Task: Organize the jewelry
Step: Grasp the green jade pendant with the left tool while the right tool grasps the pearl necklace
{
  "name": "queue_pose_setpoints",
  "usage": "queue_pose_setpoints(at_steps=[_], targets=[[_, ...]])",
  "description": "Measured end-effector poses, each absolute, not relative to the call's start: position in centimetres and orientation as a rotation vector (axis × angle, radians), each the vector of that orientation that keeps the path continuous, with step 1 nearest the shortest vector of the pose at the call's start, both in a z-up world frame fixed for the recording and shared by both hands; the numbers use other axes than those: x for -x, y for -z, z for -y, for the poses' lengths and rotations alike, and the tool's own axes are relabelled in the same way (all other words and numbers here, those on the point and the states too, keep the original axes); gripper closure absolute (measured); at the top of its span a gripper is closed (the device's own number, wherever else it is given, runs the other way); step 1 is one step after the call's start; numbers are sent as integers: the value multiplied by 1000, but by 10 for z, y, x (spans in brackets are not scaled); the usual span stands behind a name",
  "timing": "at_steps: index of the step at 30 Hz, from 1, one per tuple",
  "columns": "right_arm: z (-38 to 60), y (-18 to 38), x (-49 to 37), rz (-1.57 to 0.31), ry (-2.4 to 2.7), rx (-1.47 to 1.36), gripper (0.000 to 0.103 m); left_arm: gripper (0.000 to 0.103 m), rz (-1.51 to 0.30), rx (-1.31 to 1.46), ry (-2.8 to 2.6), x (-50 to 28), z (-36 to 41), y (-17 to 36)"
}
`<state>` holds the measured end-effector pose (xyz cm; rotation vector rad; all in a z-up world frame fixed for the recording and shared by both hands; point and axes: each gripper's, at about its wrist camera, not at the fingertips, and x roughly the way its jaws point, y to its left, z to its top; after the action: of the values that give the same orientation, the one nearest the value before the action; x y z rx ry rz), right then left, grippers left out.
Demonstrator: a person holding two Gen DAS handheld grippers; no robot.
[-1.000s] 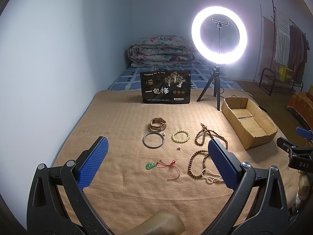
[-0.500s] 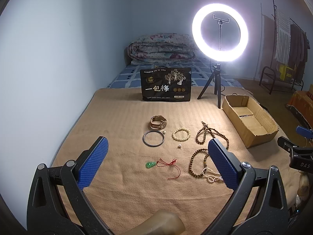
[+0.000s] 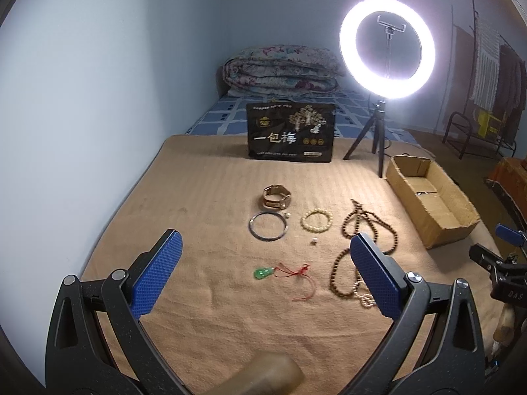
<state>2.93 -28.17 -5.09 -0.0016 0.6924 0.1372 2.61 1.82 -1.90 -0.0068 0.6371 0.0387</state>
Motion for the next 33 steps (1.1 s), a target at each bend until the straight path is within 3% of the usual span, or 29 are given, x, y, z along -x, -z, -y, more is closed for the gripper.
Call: queue_pose_setpoints(at_steps=[11, 15, 18, 21, 23, 30, 33], targets=[[259, 84, -53, -808, -274, 54, 11, 5, -781, 64, 8, -65, -35, 65], [249, 99, -61, -853, -315, 85, 14, 20, -864, 75, 19, -81, -40, 93], [244, 109, -65, -885, -344, 103, 20, 21, -896, 48, 19, -90, -39, 112], [242, 119, -70, -927, -374, 98, 21, 30, -931, 26, 30, -97, -37, 128], [238, 124, -73, -944, -400, 99, 24, 32, -953, 12, 45, -101, -33, 136], [219, 142, -81, -980, -467, 143, 26, 45, -1004, -35, 80, -113, -25, 158], [214, 150, -83, -997, -488, 160, 27, 45, -1029, -20, 66, -121, -29, 167]])
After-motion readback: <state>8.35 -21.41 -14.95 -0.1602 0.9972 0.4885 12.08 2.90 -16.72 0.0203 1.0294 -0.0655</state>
